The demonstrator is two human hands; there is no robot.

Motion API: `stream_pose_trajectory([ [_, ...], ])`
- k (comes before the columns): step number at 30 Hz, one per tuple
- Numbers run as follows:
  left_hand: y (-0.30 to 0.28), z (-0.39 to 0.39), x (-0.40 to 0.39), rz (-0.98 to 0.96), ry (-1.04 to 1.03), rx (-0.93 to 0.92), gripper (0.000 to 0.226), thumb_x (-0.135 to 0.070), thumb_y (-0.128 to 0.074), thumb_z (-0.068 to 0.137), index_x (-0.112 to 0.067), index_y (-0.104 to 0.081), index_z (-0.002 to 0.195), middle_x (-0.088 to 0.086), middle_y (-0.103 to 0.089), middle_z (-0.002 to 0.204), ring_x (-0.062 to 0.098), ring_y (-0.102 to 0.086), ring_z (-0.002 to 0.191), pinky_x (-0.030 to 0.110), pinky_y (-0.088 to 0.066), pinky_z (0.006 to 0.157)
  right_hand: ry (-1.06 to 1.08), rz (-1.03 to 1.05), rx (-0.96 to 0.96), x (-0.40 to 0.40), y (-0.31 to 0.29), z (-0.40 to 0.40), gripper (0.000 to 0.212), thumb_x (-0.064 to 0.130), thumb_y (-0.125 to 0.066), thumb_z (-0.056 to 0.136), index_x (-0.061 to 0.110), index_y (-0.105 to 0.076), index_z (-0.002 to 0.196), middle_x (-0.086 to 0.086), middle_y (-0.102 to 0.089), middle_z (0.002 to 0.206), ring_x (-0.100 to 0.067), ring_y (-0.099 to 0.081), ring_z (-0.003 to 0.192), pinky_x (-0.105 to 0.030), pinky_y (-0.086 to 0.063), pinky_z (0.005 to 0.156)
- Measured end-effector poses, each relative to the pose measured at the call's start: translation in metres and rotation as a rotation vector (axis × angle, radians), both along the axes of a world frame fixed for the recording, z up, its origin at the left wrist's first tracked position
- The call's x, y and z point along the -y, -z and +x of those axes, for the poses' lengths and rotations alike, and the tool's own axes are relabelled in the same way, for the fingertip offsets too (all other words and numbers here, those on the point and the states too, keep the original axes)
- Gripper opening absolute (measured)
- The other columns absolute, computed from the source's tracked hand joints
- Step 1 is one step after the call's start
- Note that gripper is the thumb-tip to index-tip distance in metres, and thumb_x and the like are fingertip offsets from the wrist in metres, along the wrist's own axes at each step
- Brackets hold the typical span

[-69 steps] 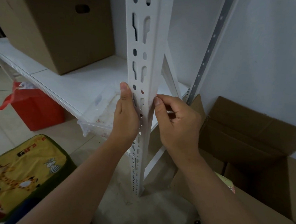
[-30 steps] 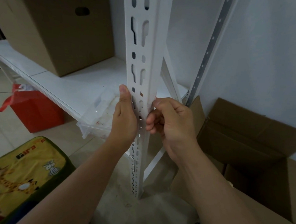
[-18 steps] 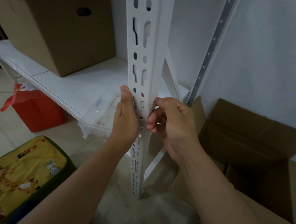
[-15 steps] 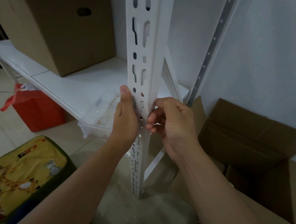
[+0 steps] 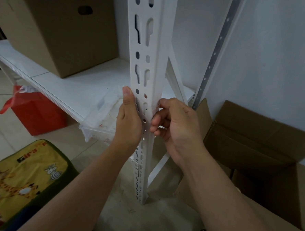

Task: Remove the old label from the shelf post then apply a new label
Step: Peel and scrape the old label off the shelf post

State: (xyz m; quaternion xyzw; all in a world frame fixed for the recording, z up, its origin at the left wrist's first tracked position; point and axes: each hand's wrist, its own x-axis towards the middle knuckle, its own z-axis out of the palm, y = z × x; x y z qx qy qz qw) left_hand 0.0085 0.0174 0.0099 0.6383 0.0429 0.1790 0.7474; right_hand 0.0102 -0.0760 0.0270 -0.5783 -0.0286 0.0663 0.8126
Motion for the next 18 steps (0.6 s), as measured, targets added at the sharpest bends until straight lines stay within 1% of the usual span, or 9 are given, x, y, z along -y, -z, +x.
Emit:
stream_pose_trajectory([
  [4, 0.0007, 0.0004, 0.0001, -0.002, -0.023, -0.018, 0.062, -0.046, -0.012, 0.103, -0.026, -0.063, 0.074, -0.011, -0.067, 0.055, -0.002, -0.066, 0.058, 0.010, -0.050, 0.057, -0.005, 0.010, -0.058, -0.0012, -0.0019, 0.0010, 0.021, 0.015, -0.053, 0.089, 0.010, -0.061, 0.071, -0.008, -0.054, 0.052, -0.018, -0.050, 0.044, -0.023, -0.041, 0.043],
  [6, 0.0009, 0.0007, 0.0003, 0.008, -0.019, -0.020, 0.063, -0.048, -0.012, 0.103, -0.025, -0.064, 0.075, -0.009, -0.067, 0.056, -0.001, -0.066, 0.058, 0.013, -0.052, 0.059, -0.006, 0.005, -0.065, -0.0012, -0.0018, 0.0013, 0.020, 0.015, -0.053, 0.089, 0.010, -0.062, 0.072, -0.007, -0.054, 0.052, -0.016, -0.050, 0.044, -0.022, -0.042, 0.044],
  [8, 0.0007, 0.0007, 0.0006, 0.004, -0.014, -0.016, 0.064, -0.048, -0.011, 0.103, -0.024, -0.064, 0.074, -0.007, -0.066, 0.054, 0.001, -0.065, 0.056, 0.014, -0.051, 0.058, -0.010, 0.004, -0.065, -0.0009, -0.0013, 0.0013, 0.019, 0.015, -0.053, 0.089, 0.010, -0.062, 0.073, -0.007, -0.054, 0.052, -0.016, -0.050, 0.044, -0.022, -0.042, 0.043],
  [11, -0.0005, -0.0001, 0.0015, -0.007, -0.010, -0.014, 0.061, -0.047, -0.012, 0.103, -0.027, -0.063, 0.076, -0.010, -0.067, 0.056, 0.000, -0.066, 0.058, 0.013, -0.051, 0.058, -0.013, 0.002, -0.069, -0.0004, -0.0012, 0.0015, 0.017, 0.015, -0.053, 0.089, 0.010, -0.063, 0.076, -0.007, -0.054, 0.052, -0.015, -0.050, 0.044, -0.022, -0.042, 0.043],
  [13, -0.0023, -0.0014, 0.0021, -0.034, 0.002, -0.004, 0.064, -0.046, -0.013, 0.103, -0.029, -0.064, 0.069, -0.009, -0.066, 0.053, -0.001, -0.065, 0.055, 0.011, -0.050, 0.054, -0.012, 0.003, -0.073, -0.0005, -0.0012, 0.0017, 0.016, 0.015, -0.053, 0.089, 0.010, -0.063, 0.076, -0.007, -0.054, 0.052, -0.015, -0.050, 0.044, -0.022, -0.042, 0.044],
  [15, -0.0042, -0.0023, 0.0029, -0.045, 0.020, -0.001, 0.075, -0.045, -0.012, 0.104, -0.030, -0.069, 0.057, -0.009, -0.064, 0.050, -0.001, -0.063, 0.051, 0.011, -0.049, 0.051, -0.007, 0.013, -0.074, -0.0011, -0.0011, 0.0019, 0.018, 0.015, -0.053, 0.089, 0.011, -0.062, 0.074, -0.006, -0.053, 0.052, -0.016, -0.050, 0.044, -0.022, -0.041, 0.043],
  [18, -0.0066, -0.0030, 0.0037, -0.046, 0.037, 0.016, 0.079, -0.045, -0.009, 0.104, -0.045, -0.067, 0.049, -0.011, -0.062, 0.047, -0.003, -0.061, 0.048, 0.010, -0.048, 0.050, 0.002, 0.030, -0.080, -0.0020, -0.0012, 0.0021, 0.017, 0.013, -0.053, 0.088, 0.011, -0.062, 0.074, -0.006, -0.053, 0.051, -0.016, -0.049, 0.044, -0.021, -0.039, 0.042],
])
